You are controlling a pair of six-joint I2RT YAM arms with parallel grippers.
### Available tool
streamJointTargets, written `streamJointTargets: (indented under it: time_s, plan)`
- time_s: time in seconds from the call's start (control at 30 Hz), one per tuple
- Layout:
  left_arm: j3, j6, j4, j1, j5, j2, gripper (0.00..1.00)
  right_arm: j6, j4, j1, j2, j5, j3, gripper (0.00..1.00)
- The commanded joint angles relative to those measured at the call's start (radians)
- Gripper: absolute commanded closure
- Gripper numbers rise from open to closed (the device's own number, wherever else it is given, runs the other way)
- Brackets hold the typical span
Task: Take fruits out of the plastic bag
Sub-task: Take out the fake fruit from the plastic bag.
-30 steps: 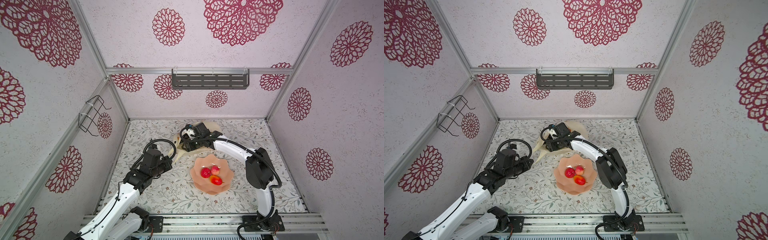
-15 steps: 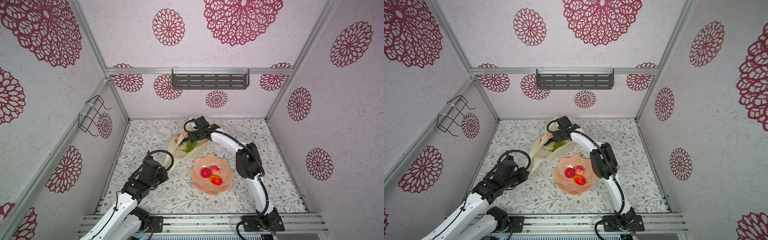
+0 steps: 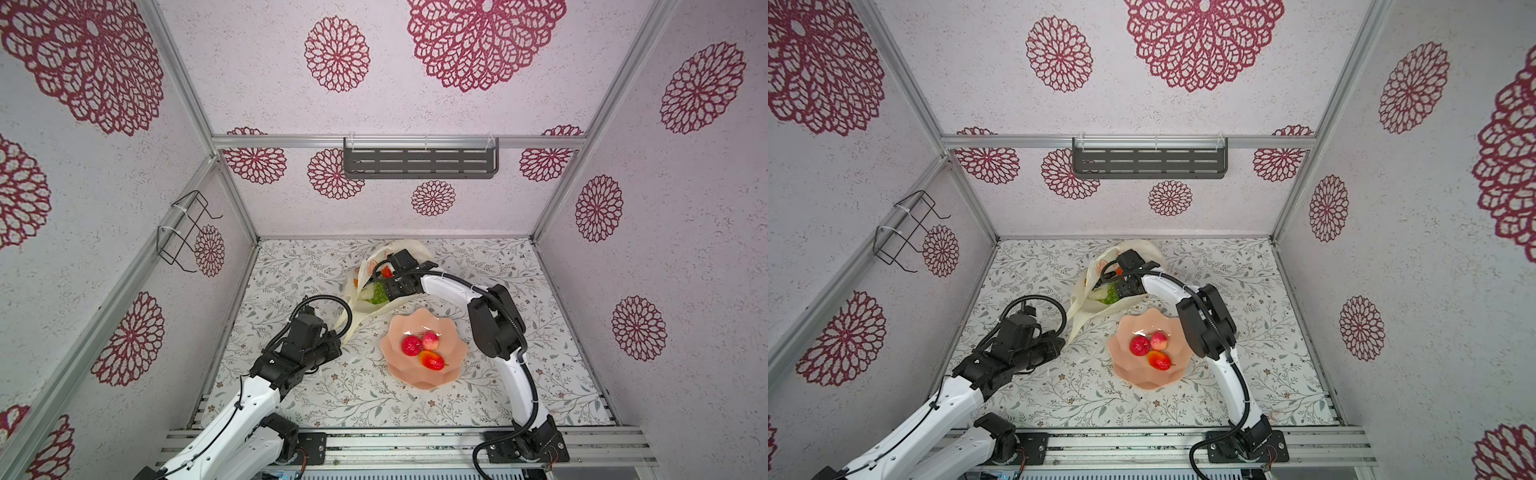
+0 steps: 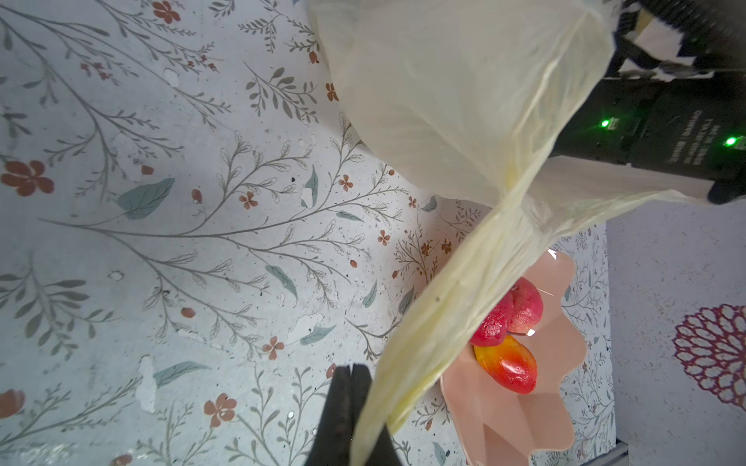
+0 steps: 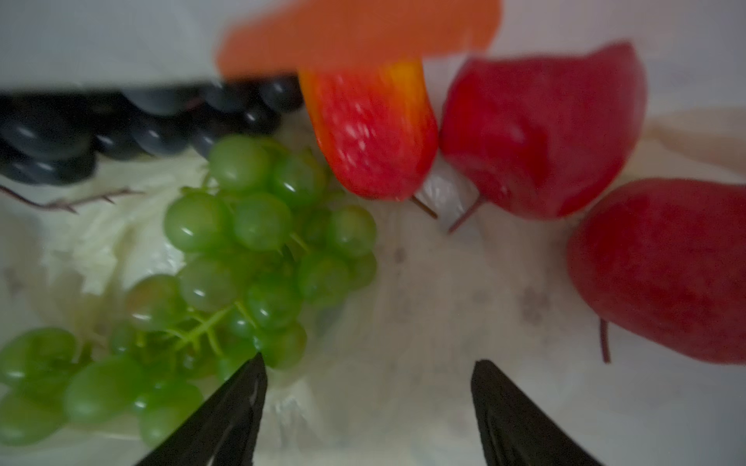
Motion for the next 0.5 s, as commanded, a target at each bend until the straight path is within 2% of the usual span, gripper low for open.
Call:
streamJointTargets:
  time_s: [0.0,0.23,0.47]
  plan:
    - [0.036,0.056,0.097,-0.024,0.012,0.029,1.0,-0.032,0.029,-0.025,-0.119,0.053,-0.032,0.15]
    - [0.064,0.14,0.132,-0.056,-0.016,0.123,1.0,-0.017,0.096,-0.043,-0.141,0.083,-0.056,0.09]
    - [-0.007,0.178,0.245,-0.129,-0.031,0.154,1.0,0.047,0.256,-0.056,-0.158,0.107,-0.102,0.08]
